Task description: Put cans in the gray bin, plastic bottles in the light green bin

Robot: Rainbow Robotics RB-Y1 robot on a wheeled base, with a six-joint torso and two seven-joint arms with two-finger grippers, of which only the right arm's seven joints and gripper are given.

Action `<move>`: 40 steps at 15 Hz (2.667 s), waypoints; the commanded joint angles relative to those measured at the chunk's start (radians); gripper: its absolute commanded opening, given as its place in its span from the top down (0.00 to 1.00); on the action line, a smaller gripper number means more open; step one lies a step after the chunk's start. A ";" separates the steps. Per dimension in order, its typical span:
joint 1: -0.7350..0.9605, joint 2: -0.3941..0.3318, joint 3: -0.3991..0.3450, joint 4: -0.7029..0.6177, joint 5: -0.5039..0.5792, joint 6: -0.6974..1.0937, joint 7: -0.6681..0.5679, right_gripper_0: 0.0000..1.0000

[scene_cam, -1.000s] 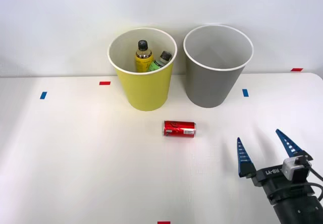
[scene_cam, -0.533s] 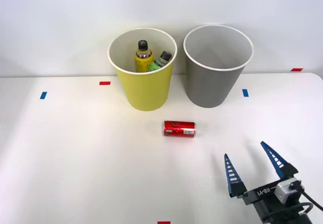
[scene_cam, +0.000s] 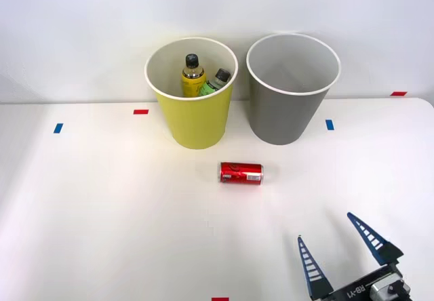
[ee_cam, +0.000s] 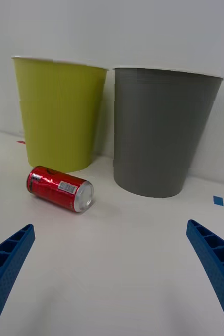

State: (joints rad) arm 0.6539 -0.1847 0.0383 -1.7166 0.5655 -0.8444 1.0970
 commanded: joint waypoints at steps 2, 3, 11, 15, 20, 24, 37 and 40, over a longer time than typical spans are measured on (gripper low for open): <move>0.090 -0.006 0.044 0.000 -0.115 -0.002 0.109 0.00; 0.125 0.004 0.054 -0.002 -0.142 -0.004 0.113 0.00; 0.244 0.062 0.084 0.000 -0.208 -0.024 0.149 0.00; 0.285 0.062 0.098 0.000 -0.208 -0.032 0.162 0.00; 0.303 0.062 0.103 -0.002 -0.207 -0.032 0.175 0.00; 0.303 0.062 0.103 -0.002 -0.207 -0.032 0.175 0.00; 0.303 0.062 0.103 -0.002 -0.207 -0.032 0.175 0.00; 0.303 0.062 0.103 -0.002 -0.207 -0.032 0.175 0.00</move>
State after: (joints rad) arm 0.9572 -0.1227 0.1411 -1.7179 0.3589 -0.8760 1.2717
